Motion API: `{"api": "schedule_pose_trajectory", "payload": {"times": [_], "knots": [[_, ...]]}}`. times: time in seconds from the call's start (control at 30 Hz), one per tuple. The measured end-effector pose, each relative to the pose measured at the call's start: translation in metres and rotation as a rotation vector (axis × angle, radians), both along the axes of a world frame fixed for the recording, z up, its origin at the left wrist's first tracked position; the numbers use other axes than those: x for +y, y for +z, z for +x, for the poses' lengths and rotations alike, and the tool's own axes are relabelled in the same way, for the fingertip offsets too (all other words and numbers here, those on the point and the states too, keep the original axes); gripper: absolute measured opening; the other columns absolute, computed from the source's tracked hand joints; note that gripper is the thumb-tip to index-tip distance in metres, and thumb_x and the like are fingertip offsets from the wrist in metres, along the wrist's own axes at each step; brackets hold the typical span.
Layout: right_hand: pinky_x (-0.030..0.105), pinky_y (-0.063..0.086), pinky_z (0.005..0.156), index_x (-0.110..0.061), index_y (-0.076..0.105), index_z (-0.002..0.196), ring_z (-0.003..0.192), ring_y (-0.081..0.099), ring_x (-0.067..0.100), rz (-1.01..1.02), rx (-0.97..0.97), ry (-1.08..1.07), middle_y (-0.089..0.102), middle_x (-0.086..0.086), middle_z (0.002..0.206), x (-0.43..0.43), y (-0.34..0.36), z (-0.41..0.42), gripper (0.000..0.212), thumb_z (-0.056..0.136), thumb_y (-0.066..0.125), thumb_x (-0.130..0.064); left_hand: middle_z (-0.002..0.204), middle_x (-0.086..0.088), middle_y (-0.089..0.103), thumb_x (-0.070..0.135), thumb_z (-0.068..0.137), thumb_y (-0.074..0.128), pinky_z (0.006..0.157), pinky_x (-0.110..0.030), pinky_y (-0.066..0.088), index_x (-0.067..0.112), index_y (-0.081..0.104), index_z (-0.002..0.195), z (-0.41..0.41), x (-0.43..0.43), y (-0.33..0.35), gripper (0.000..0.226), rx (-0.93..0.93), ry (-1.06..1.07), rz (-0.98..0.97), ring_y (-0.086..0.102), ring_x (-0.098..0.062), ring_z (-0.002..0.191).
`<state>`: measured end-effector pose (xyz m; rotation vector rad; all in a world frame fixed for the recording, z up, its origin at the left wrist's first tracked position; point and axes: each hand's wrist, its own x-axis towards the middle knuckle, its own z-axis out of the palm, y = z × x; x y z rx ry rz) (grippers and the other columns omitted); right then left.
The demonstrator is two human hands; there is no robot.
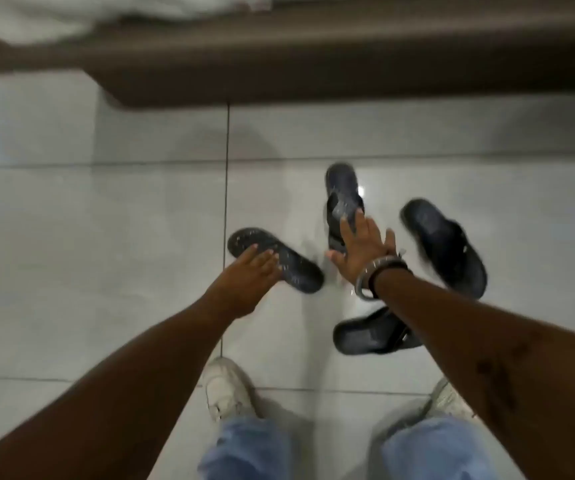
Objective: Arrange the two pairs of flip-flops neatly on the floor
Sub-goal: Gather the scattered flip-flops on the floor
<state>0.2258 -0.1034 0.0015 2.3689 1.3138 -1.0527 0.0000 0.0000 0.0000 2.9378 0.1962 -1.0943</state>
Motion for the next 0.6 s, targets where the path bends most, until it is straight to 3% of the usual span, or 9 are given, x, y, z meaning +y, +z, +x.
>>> {"api": "schedule_pose_trajectory", "payload": {"times": [0.13,0.23,0.37,0.47,0.6], "knots": [[0.055,0.005,0.119,-0.02,-0.001,0.156,0.151,-0.003,0.027,-0.026,-0.067,0.062,-0.008,0.007,0.164,0.021,-0.08,-0.001,0.074,0.099,0.033,-0.052,0.158,-0.025,0.026,0.006,0.098,0.036,0.12,-0.056,0.005,-0.002,0.029,0.149,-0.001,-0.002,-0.072,0.052,-0.002,-0.144,0.034,0.019,-0.038,0.148],[0.056,0.009,0.118,-0.016,0.006,0.155,0.151,0.004,0.027,-0.041,-0.073,0.041,0.004,0.007,0.164,0.023,-0.121,-0.006,0.069,0.1,0.037,-0.044,0.146,-0.024,0.045,0.008,0.099,0.04,0.12,-0.057,0.013,0.0,0.047,0.139,-0.004,-0.004,-0.106,0.041,-0.008,-0.229,0.104,0.033,-0.04,0.141],[0.055,0.021,0.114,-0.011,0.029,0.149,0.14,0.029,0.031,0.076,-0.216,0.077,0.035,0.012,0.15,0.031,-0.142,-0.004,0.058,0.094,0.047,-0.023,0.118,-0.016,0.068,0.0,0.094,0.047,0.12,-0.06,0.011,0.005,0.068,0.116,0.001,0.011,-0.132,0.03,-0.023,-0.264,0.201,0.051,-0.04,0.124],[0.05,0.027,0.106,-0.013,0.043,0.138,0.127,0.041,0.03,0.187,-0.29,0.029,0.055,0.01,0.131,0.036,-0.149,-0.005,0.052,0.087,0.052,-0.012,0.101,-0.007,0.074,0.002,0.092,0.05,0.119,-0.058,0.013,0.013,0.073,0.103,0.005,0.016,-0.138,0.027,0.005,-0.275,0.19,0.063,-0.031,0.107],[0.046,0.029,0.103,-0.019,0.057,0.121,0.123,0.042,0.029,0.031,-0.294,-0.043,0.061,0.006,0.121,0.043,-0.142,-0.012,0.039,0.082,0.061,-0.018,0.09,-0.004,0.072,0.009,0.093,0.052,0.112,-0.047,0.029,0.015,0.073,0.095,0.008,0.019,-0.139,0.022,-0.022,-0.121,0.162,0.065,-0.025,0.091]]}}
